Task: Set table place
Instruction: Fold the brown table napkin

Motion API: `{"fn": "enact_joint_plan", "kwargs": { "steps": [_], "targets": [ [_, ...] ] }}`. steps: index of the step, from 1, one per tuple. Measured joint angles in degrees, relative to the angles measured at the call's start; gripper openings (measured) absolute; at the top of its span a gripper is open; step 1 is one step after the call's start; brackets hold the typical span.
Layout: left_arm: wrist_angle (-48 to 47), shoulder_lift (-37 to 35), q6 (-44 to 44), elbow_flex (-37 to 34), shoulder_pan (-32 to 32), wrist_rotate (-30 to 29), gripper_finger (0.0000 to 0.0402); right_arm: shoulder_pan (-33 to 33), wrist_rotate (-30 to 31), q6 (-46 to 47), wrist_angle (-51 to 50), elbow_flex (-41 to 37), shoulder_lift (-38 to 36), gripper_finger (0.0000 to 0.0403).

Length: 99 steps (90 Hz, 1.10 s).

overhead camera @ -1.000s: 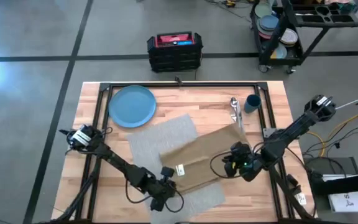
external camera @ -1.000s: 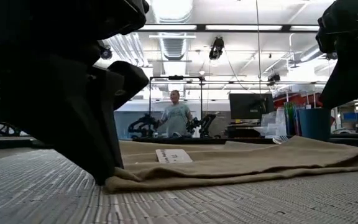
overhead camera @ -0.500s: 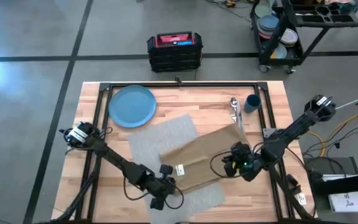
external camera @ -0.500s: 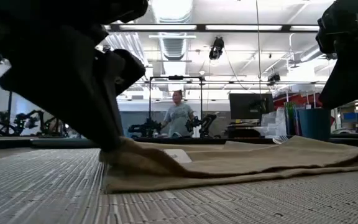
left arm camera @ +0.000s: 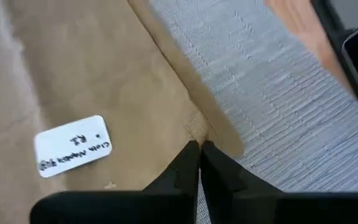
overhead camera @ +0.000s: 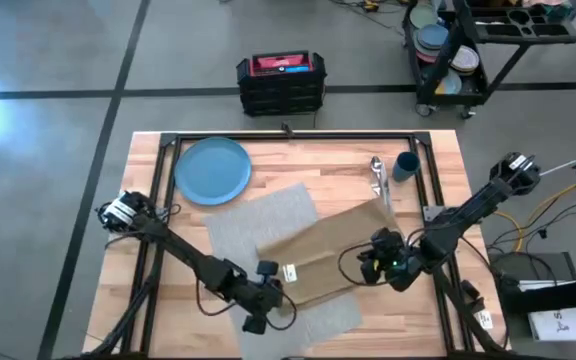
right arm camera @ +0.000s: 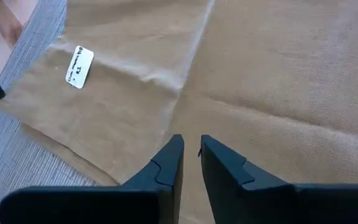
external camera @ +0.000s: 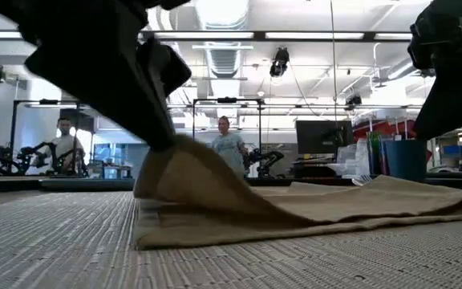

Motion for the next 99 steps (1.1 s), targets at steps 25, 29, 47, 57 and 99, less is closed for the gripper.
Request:
{"fn": "enact_joint_plan", "kwargs": {
  "steps": [25, 29, 47, 57, 99],
  "targets": [
    [6.8, 1.5, -3.23, 0.0, 0.0, 6.74, 0.0, 0.0, 0.06, -1.11, -0.07, -0.05, 0.0, 0.0054],
    [7.52, 2.46, -3.63, 0.0, -0.04, 7.37, 0.0, 0.0, 0.07, -1.45, -0.07, -0.1, 0.0, 0.0056],
    [7.84, 4.23, -4.13, 0.0, 0.18, 9.3, 0.0, 0.0, -0.22, -1.66, -0.22, -0.26, 0.0, 0.0066],
    [8.51, 4.23, -4.12, 0.0, 0.17, 9.54, 0.0, 0.0, -0.4, -1.65, -0.29, -0.26, 0.0, 0.0066],
    [12.53, 6.0, -3.99, 0.63, 0.54, 12.67, 0.0, -0.11, -1.89, -2.08, -0.46, -0.28, -0.04, 0.0053]
  ]
}}
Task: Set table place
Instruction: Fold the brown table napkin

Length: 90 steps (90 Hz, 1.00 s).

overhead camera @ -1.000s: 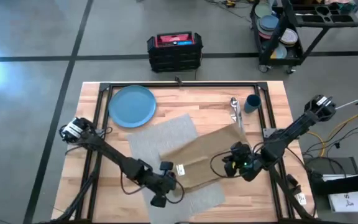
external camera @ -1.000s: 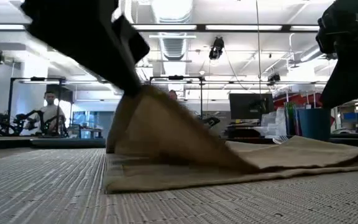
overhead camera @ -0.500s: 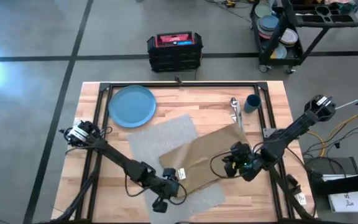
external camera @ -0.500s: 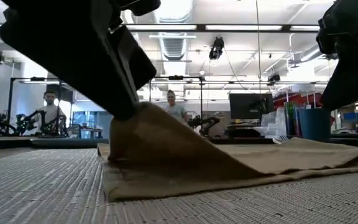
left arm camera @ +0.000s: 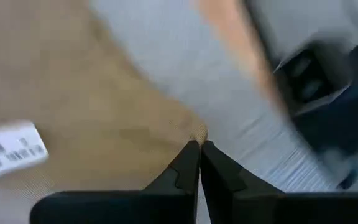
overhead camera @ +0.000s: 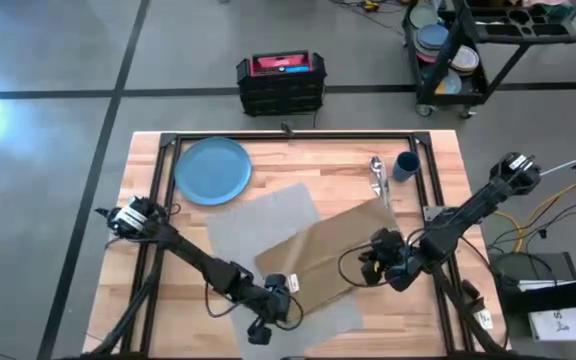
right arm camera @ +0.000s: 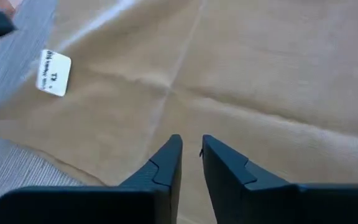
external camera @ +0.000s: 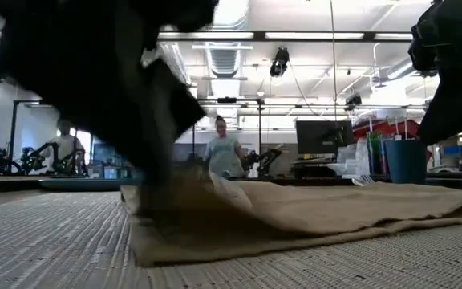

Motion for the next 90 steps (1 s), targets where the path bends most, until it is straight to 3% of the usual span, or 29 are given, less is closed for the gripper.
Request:
{"fn": "enact_joint_plan", "kwargs": {
  "steps": [31, 70, 90],
  "targets": [
    [-0.78, 0.99, 0.18, -0.26, 0.11, 0.28, 0.0, -0.02, 0.02, -0.33, -0.02, 0.0, 0.0, 0.0069],
    [1.42, 1.03, 1.15, -1.79, 0.11, -0.02, 0.0, -0.02, 0.02, -0.46, -0.03, 0.0, 0.0, 0.0046],
    [7.44, 1.03, 1.64, -4.31, 0.11, 0.46, 0.0002, -0.02, 0.02, -0.46, -0.02, 0.0, 0.0, 0.0069]
  ]
}}
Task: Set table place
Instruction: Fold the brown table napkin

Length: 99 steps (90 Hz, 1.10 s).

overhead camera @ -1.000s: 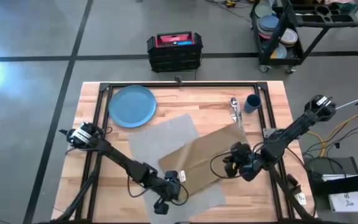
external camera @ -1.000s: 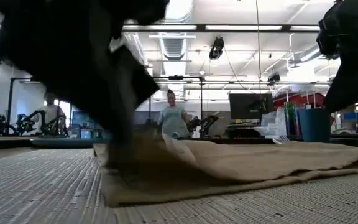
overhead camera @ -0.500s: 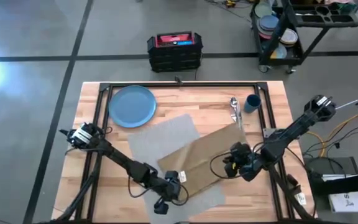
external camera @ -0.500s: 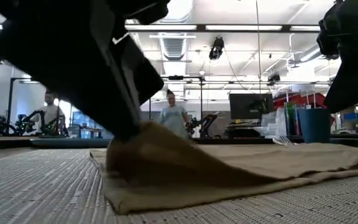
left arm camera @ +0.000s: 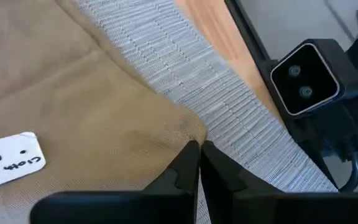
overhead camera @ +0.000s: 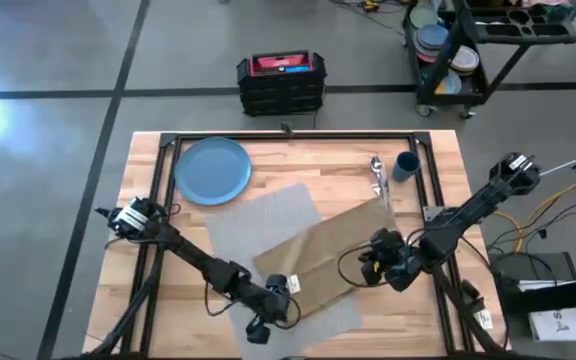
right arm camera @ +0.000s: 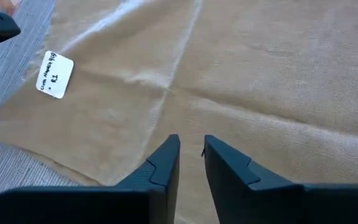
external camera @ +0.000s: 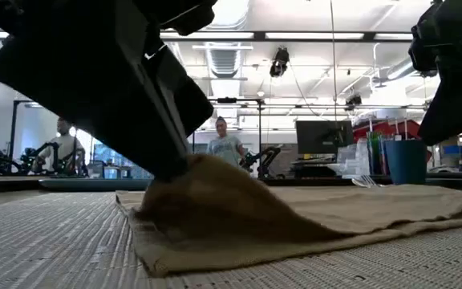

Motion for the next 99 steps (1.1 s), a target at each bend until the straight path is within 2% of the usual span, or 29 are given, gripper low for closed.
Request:
{"fn": "enact_joint_plan", "kwargs": {
  "steps": [18, 46, 54, 67, 80, 90, 99],
  "targets": [
    [1.51, 0.0, 0.0, -0.71, 0.0, 0.05, 0.0037, 0.0, 0.0, 0.02, 0.0, 0.0, 0.02, 0.0099],
    [0.78, -0.15, -1.56, -0.71, 0.01, 0.71, 0.0141, 0.0, -1.26, 0.1, -0.48, 0.0, 0.02, 0.0132],
    [-1.5, -1.13, -4.57, -0.34, 0.51, 1.55, 0.0154, 0.02, -1.52, 3.69, -4.61, 0.0, 0.02, 0.013],
    [-4.29, -4.53, -4.48, 0.02, 1.82, 1.68, 0.0132, 0.0, -1.53, 8.97, -11.94, 0.0, 0.04, 0.0107],
    [-10.27, -8.02, -3.04, 0.02, 3.78, 1.21, 0.0098, 0.0, -2.93, 8.46, -12.33, 0.0, 0.04, 0.0084],
    [-19.35, -10.55, -3.71, 0.04, 5.76, -4.02, 0.0064, 0.02, -4.38, 8.72, -12.44, -0.15, 0.04, 0.0066],
    [-26.46, -11.64, -4.02, -0.02, 8.33, -8.85, 0.0015, 0.0, -6.16, 10.68, -13.98, -0.65, 0.04, 0.0039]
  ]
}}
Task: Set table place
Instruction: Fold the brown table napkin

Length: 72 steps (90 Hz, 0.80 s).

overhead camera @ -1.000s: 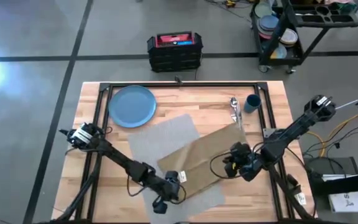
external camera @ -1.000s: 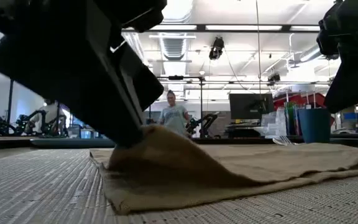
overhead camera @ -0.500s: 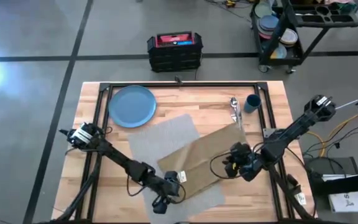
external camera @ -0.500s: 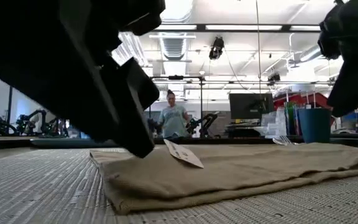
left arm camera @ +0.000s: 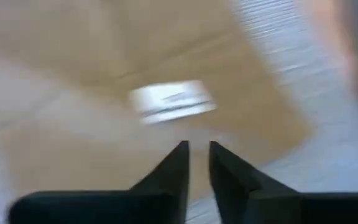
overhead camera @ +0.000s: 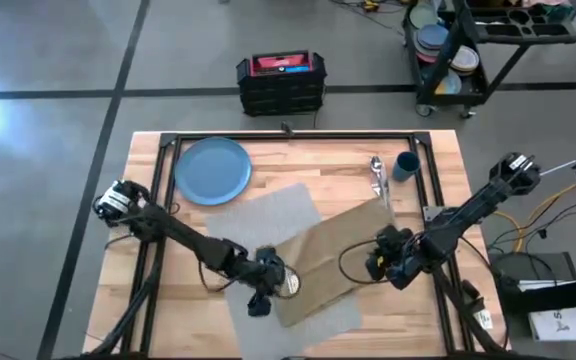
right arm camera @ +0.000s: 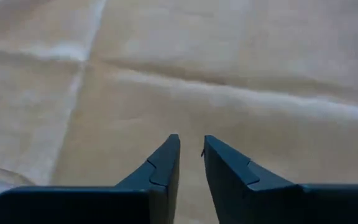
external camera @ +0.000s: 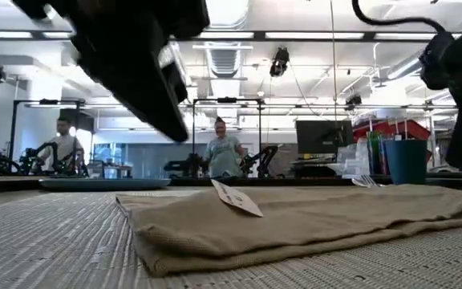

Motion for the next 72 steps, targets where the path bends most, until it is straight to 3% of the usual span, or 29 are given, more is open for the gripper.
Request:
{"fn": "enact_joint_plan", "kwargs": {
  "steps": [11, 40, 72],
  "targets": [
    [-0.59, 0.54, 2.44, -0.81, 3.89, 1.88, 0.0002, 0.02, -2.43, 2.44, -1.14, -1.66, 0.0, 0.0005],
    [-1.48, 4.4, 8.32, -2.47, 9.62, 7.51, 0.0, 0.0, -6.98, 5.91, -0.34, -4.66, 0.0, 0.0],
    [-0.06, 4.18, 8.57, -5.27, 10.6, 10.25, 0.0, 0.0, -12.28, 4.36, -0.86, -5.93, -0.19, 0.0]
  ]
}}
